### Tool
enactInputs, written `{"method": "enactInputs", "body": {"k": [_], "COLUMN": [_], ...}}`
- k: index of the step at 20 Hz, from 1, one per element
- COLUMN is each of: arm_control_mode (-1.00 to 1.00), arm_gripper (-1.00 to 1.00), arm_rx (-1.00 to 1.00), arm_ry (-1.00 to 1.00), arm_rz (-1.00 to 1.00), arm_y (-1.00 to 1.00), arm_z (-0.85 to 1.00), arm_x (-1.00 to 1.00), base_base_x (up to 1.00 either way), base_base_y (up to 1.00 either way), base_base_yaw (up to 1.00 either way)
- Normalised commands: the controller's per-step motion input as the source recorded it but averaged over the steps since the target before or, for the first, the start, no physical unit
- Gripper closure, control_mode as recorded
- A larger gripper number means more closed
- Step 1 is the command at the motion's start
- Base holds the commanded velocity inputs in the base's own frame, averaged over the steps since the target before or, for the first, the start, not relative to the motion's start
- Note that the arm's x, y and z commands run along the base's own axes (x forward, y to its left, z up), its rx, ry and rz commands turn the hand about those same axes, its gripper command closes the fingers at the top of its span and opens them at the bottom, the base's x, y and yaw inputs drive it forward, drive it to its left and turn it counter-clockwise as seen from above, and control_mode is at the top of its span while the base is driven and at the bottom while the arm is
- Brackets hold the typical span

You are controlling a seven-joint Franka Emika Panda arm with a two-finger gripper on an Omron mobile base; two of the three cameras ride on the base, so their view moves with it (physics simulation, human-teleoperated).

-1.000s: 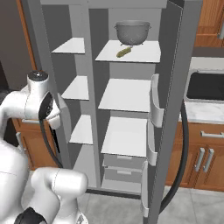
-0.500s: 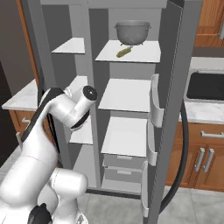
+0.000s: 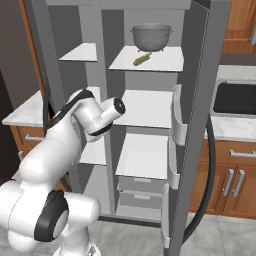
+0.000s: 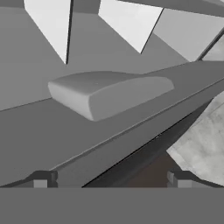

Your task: Retrieve the butter from the fridge and place it on a plate on the dining table. Then retrieve the butter knife by the fridge and place it near the plate.

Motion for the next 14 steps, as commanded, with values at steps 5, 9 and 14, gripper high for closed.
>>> {"method": "enactInputs", "body": {"k": [5, 9, 14], "arm_control_mode": [-1.00, -1.00, -1.00], "arm_gripper": [-1.00, -1.00, -1.00], "arm_rx": [0.01, 0.00, 0.00], "arm_ry": [0.00, 0.00, 0.00], "arm_rz": [0.08, 0.03, 0.00], "arm_y": [0.18, 0.40, 0.42], "arm_z": [0.00, 0.00, 0.00], "arm_x": [0.25, 0.00, 0.00], "base_base_x": [0.00, 0.00, 0.00], "base_base_y": [0.00, 0.00, 0.00], "base_base_yaw": [0.00, 0.00, 0.00]}}
